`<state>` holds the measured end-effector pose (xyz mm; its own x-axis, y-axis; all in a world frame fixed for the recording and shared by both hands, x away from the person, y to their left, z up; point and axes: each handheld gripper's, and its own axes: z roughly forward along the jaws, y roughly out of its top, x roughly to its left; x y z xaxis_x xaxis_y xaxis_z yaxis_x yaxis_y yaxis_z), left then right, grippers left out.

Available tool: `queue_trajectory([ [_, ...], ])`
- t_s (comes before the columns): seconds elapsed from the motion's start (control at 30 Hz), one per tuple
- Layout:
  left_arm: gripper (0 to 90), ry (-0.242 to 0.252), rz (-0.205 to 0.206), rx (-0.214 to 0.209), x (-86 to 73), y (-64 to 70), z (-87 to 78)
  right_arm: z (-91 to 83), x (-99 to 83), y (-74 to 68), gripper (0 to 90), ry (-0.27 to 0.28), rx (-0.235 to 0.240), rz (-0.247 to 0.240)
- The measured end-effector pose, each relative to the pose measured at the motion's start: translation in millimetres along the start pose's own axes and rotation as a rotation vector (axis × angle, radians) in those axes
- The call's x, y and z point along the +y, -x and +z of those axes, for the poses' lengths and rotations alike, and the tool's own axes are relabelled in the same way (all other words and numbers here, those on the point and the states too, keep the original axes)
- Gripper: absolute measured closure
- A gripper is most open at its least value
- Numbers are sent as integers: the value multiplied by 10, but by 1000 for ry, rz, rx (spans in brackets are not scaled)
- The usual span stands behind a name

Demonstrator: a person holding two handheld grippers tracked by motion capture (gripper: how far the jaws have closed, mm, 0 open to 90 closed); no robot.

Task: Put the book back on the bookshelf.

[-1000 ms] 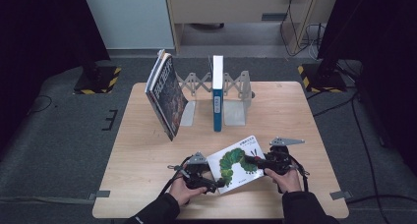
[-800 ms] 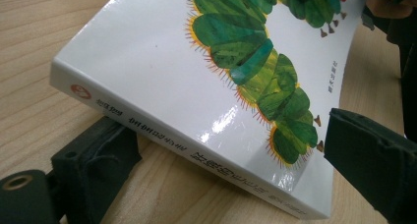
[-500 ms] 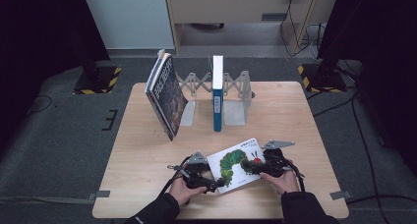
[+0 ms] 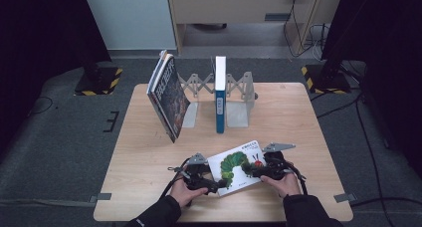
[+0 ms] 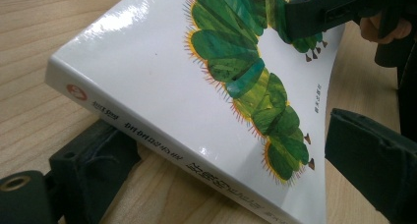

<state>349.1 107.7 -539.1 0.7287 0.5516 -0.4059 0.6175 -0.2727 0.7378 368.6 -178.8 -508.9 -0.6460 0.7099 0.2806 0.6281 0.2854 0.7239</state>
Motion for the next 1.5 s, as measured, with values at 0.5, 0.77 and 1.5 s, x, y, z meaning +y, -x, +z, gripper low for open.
queue_trajectory([
  [0.5,57,4,-4,6,2,-6,0,28,11,-57,374,24,41,-9],
  [0.77,126,8,-3,41,4,-11,-13,27,18,-94,335,15,57,-22],
  [1.5,209,12,-5,58,2,-36,-37,-50,-7,32,312,-16,-82,4],
])
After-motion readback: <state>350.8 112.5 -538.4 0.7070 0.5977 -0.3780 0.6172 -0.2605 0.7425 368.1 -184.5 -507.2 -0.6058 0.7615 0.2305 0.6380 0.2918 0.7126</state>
